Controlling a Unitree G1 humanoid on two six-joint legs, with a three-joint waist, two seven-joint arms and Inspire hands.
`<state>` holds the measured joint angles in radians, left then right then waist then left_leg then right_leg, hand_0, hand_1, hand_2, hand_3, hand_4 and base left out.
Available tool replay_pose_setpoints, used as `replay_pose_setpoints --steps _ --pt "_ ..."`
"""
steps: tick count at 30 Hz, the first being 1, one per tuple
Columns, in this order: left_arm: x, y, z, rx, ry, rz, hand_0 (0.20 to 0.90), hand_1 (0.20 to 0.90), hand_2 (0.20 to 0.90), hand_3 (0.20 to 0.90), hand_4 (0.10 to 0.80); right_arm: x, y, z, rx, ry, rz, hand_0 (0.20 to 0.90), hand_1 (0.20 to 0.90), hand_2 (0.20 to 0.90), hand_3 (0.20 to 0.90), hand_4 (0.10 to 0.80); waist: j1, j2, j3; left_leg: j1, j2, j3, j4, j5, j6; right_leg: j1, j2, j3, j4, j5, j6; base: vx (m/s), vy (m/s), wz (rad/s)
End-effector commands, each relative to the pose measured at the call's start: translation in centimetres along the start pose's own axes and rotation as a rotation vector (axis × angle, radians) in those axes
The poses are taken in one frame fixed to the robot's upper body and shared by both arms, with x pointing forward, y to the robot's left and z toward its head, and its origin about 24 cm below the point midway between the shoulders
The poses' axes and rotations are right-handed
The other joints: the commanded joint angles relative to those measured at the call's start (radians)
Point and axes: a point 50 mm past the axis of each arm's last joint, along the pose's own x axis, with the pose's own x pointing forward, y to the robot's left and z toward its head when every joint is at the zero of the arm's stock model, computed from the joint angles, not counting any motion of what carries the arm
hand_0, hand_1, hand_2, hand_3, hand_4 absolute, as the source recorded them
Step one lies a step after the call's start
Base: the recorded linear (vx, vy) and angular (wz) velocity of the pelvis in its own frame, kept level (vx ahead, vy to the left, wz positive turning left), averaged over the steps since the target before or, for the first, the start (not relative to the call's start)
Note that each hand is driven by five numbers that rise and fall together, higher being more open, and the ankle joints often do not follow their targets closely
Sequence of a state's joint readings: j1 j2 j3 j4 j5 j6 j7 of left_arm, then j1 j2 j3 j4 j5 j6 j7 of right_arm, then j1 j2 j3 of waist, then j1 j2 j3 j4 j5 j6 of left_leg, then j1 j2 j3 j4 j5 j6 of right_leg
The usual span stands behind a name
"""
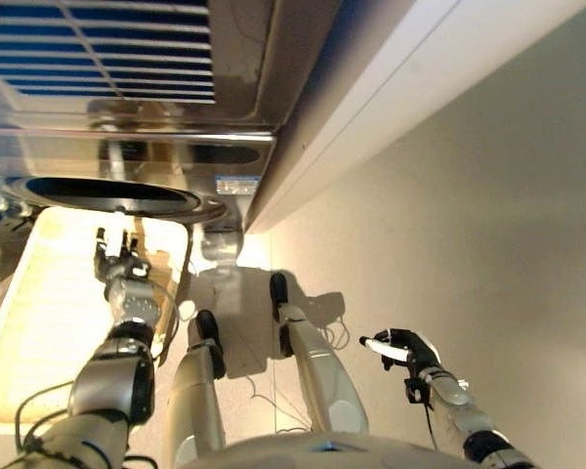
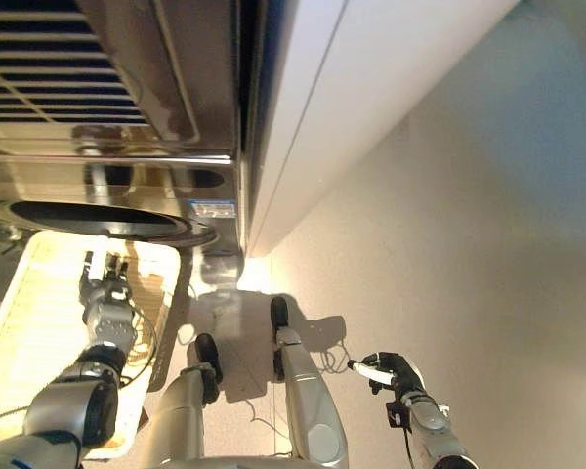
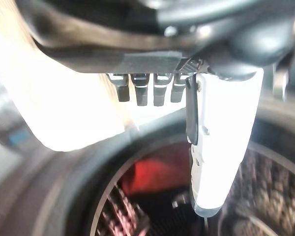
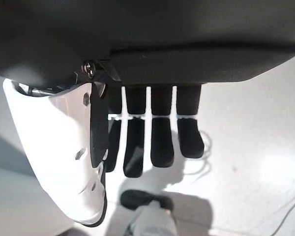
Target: Pick up the clothes and place them into the washing machine
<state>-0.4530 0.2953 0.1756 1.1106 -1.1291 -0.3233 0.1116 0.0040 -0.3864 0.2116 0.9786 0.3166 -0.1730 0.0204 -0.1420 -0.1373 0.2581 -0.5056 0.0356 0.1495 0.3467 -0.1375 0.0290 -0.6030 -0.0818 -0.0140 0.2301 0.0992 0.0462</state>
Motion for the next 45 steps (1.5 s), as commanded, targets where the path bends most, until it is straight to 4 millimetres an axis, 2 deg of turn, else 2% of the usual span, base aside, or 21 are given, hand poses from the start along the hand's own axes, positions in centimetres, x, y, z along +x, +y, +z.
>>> replay_pose_setpoints --steps 1,3,6,7,11,14,17,22,26,27,35,45 --pt "0.0 2.6 1.2 0.061 -0.047 0.003 0.900 0.900 0.900 0.900 0.800 -1.2 -4.2 -1.1 -0.025 0.022 -0.128 0.900 0.900 0.900 0.900 0.800 0.014 0.025 -0.049 0.019 -0.046 -0.022 -0.089 0.068 -0.048 0.107 0.018 -0.030 -0.035 -0.020 0.015 0.099 -0.013 0.44" --pt "-1.1 5.7 -0.7 0.075 0.020 0.064 0.900 0.900 0.900 0.900 0.800 -1.4 -3.7 -2.1 -0.006 0.059 -0.126 0.900 0.900 0.900 0.900 0.800 0.039 0.051 -0.071 0.103 -0.061 -0.042 -0.179 0.108 -0.058 0.181 0.012 -0.051 -0.084 -0.016 0.023 0.166 -0.037 0.36" --pt "-2.4 8.8 -1.9 0.103 0.073 0.125 0.900 0.900 0.900 0.900 0.800 -1.4 -3.1 -3.0 0.016 0.094 -0.122 0.900 0.900 0.900 0.900 0.800 0.058 0.072 -0.103 0.172 -0.066 -0.056 -0.250 0.140 -0.066 0.244 0.007 -0.065 -0.127 -0.009 0.029 0.123 -0.038 0.20" --pt "-2.4 8.9 -1.9 0.103 0.073 0.125 0.900 0.900 0.900 0.900 0.800 -1.4 -3.1 -3.0 0.016 0.094 -0.122 0.900 0.900 0.900 0.900 0.800 0.057 0.071 -0.103 0.173 -0.067 -0.056 -0.256 0.150 -0.066 0.245 0.006 -0.066 -0.132 -0.002 0.029 0.065 -0.029 0.21" --pt "-4.0 12.1 -2.9 0.143 0.130 0.205 0.900 0.900 0.900 0.900 0.800 -1.7 -2.7 -4.5 0.026 0.160 -0.128 0.900 0.900 0.900 0.900 0.800 0.078 0.099 -0.159 0.250 -0.065 -0.072 -0.330 0.185 -0.077 0.315 -0.001 -0.086 -0.187 0.000 0.035 0.095 -0.035 0.14" --pt "-5.4 14.2 -4.0 0.244 0.202 0.232 0.900 0.900 0.900 0.900 0.800 -2.0 -2.4 -5.6 0.015 0.219 -0.128 0.900 0.900 0.900 0.900 0.800 0.091 0.117 -0.206 0.317 -0.066 -0.079 -0.373 0.202 -0.085 0.378 -0.001 -0.104 -0.224 0.001 0.040 0.103 -0.039 0.24" --pt "-6.1 14.7 -4.8 0.351 0.246 0.203 0.900 0.900 0.900 0.900 0.800 -2.2 -2.2 -6.3 0.012 0.251 -0.129 0.900 0.900 0.900 0.900 0.800 0.100 0.124 -0.230 0.352 -0.066 -0.087 -0.401 0.213 -0.089 0.418 -0.005 -0.111 -0.261 0.011 0.044 0.057 -0.023 0.10" --pt "-8.2 16.9 -6.3 0.588 0.359 0.204 0.900 0.900 0.900 0.900 0.800 -2.4 -0.6 -7.3 -0.001 0.305 -0.098 0.900 0.900 0.900 0.900 0.800 0.123 0.131 -0.280 0.424 -0.067 -0.101 -0.430 0.228 -0.090 0.501 -0.004 -0.127 -0.276 0.001 0.049 0.081 -0.047 0.05" --pt "-9.4 18.2 -7.1 0.675 0.451 0.206 0.900 0.900 0.900 0.900 0.800 -2.4 0.2 -7.5 -0.001 0.311 -0.073 0.900 0.900 0.900 0.900 0.800 0.124 0.132 -0.303 0.432 -0.067 -0.124 -0.434 0.239 -0.097 0.529 -0.007 -0.156 -0.279 -0.009 0.051 0.016 -0.022 0.21" --pt "-10.1 19.0 -7.5 0.681 0.507 0.219 0.900 0.900 0.900 0.900 0.800 -2.3 0.6 -7.5 -0.006 0.309 -0.057 0.900 0.900 0.900 0.900 0.800 0.122 0.133 -0.313 0.438 -0.066 -0.136 -0.434 0.236 -0.098 0.543 -0.010 -0.170 -0.277 -0.020 0.050 -0.001 -0.005 0.26" --pt "-12.1 21.0 -8.3 0.734 0.625 0.236 0.900 0.900 0.900 0.900 0.800 -2.5 1.2 -8.0 -0.019 0.335 -0.023 0.900 0.900 0.900 0.900 0.800 0.131 0.131 -0.335 0.475 -0.067 -0.144 -0.434 0.228 -0.089 0.585 -0.009 -0.178 -0.275 -0.030 0.050 0.028 -0.015 0.12" --pt "-12.1 20.6 -8.7 0.749 0.646 0.202 0.900 0.900 0.900 0.900 0.800 -2.9 1.1 -8.7 -0.055 0.377 -0.014 0.900 0.900 0.900 0.900 0.800 0.130 0.129 -0.343 0.489 -0.064 -0.153 -0.434 0.216 -0.085 0.602 -0.009 -0.183 -0.277 -0.037 0.050 0.007 -0.004 0.00"
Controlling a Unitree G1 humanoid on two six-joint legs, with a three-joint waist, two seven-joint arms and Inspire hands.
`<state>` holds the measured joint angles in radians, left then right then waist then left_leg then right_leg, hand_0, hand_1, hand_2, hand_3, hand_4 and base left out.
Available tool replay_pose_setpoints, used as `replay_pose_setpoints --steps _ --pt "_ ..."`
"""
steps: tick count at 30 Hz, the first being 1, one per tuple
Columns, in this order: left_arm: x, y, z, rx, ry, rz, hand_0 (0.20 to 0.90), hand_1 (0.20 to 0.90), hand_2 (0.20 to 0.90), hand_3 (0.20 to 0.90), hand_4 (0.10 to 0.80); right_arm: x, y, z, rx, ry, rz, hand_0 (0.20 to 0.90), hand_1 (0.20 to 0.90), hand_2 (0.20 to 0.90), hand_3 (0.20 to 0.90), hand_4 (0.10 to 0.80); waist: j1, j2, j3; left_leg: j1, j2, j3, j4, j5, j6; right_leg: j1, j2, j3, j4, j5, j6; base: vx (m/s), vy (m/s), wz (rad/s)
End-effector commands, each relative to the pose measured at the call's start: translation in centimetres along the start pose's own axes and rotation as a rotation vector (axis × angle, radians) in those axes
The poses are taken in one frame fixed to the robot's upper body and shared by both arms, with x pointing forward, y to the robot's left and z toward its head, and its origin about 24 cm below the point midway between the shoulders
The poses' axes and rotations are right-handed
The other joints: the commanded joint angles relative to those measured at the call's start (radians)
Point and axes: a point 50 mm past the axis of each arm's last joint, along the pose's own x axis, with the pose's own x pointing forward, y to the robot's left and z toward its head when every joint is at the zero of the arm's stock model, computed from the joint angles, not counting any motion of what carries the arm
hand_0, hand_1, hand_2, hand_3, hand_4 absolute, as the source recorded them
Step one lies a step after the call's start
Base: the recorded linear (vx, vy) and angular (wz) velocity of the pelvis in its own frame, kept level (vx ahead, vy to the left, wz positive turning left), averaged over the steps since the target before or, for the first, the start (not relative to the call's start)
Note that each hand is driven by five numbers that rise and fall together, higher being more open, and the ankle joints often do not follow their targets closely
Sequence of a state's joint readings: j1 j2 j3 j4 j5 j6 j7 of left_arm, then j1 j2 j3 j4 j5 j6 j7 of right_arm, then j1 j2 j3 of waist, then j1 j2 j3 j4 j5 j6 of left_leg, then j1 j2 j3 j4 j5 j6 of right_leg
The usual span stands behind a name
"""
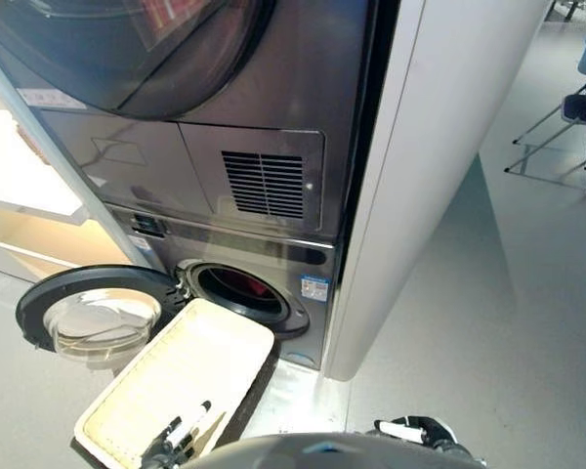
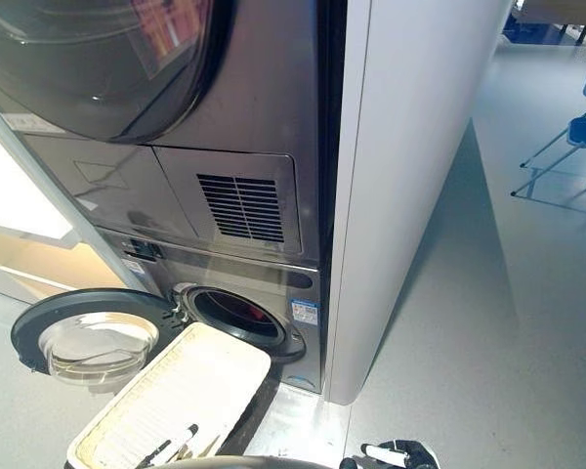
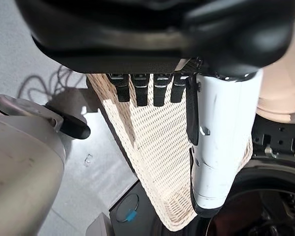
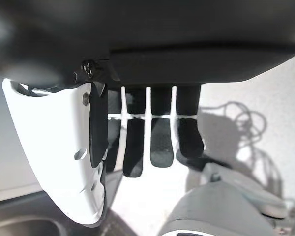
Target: Pick up the clothes and place them into the washing machine
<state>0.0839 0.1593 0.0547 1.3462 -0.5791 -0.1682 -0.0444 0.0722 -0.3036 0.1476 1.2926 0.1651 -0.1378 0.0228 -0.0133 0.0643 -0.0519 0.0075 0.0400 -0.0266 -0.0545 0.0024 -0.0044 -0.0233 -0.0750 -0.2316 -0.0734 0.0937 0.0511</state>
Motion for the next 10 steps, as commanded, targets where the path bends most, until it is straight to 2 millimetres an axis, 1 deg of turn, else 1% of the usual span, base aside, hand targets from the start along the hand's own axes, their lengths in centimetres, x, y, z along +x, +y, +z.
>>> replay_pose_setpoints --steps 1,10 --pt "0.44 -0.10 2.77 0.020 -0.080 -0.002 0.900 0.900 0.900 0.900 0.800 0.31 0.39 1.23 -0.004 -0.030 0.002 0.900 0.900 0.900 0.900 0.800 0.001 -0.074 -0.034 -0.024 -0.067 0.023 -0.033 0.075 -0.052 0.023 -0.016 0.035 0.026 -0.031 0.045 0.000 0.000 0.00" --pt "0.41 -0.07 2.61 0.035 -0.074 -0.011 0.900 0.900 0.900 0.900 0.800 0.35 0.83 1.38 0.002 -0.033 0.014 0.900 0.900 0.900 0.900 0.800 0.001 -0.077 -0.037 -0.017 -0.065 0.020 -0.033 0.068 -0.049 0.029 -0.015 0.034 0.027 -0.036 0.044 0.000 0.000 0.00"
